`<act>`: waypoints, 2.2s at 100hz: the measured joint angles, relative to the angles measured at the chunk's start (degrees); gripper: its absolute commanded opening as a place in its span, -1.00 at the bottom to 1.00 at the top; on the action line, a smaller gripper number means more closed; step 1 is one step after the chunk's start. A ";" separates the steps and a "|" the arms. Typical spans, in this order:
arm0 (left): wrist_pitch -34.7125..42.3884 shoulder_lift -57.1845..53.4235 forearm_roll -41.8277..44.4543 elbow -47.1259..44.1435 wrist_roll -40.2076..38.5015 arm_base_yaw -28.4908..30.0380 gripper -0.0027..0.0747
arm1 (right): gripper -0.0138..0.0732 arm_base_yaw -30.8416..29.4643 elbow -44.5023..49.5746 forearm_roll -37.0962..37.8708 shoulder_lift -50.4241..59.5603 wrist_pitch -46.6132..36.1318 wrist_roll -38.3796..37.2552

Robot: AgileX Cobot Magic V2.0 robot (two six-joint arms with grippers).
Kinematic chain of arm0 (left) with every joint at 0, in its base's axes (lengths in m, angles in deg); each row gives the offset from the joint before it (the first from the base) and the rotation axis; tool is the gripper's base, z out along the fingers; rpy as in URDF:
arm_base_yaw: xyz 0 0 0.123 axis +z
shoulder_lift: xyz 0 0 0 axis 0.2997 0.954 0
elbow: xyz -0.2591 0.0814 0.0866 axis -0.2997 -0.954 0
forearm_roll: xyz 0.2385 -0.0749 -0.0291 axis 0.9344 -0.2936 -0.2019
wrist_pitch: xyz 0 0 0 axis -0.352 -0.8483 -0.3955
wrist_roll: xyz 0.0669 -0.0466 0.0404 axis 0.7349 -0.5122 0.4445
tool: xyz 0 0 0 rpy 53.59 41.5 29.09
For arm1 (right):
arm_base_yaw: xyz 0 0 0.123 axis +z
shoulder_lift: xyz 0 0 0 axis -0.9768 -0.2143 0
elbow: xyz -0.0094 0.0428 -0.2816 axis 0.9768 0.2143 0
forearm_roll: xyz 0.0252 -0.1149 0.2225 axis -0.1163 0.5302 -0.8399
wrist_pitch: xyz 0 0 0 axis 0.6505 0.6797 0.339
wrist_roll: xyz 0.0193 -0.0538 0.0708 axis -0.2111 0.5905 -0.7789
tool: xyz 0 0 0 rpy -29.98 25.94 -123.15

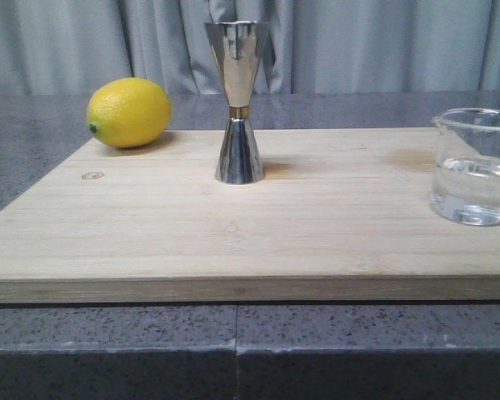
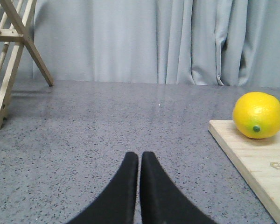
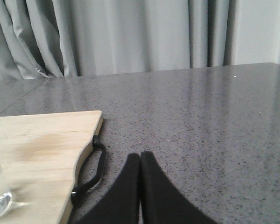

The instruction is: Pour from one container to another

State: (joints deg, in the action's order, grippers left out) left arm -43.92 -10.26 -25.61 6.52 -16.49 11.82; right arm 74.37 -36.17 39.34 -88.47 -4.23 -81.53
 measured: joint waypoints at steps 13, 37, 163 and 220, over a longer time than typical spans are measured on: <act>0.00 0.00 0.00 0.00 0.00 0.00 -0.98 | -0.85 0.00 0.00 0.00 0.00 0.00 0.00; 0.00 0.00 0.00 0.00 0.00 0.00 -0.98 | -0.85 0.00 0.00 0.00 0.00 0.00 0.00; -13.24 18.34 0.27 28.06 0.00 0.00 -0.98 | -0.85 0.00 -29.87 4.19 -15.68 18.14 0.74; -13.03 21.15 0.28 28.38 0.00 0.00 -0.98 | -0.85 0.00 -31.43 4.54 -17.01 18.01 0.88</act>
State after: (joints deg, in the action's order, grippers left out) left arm -56.95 10.88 -25.32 34.91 -16.49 11.82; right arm 74.37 -67.60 43.88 -105.49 13.77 -80.64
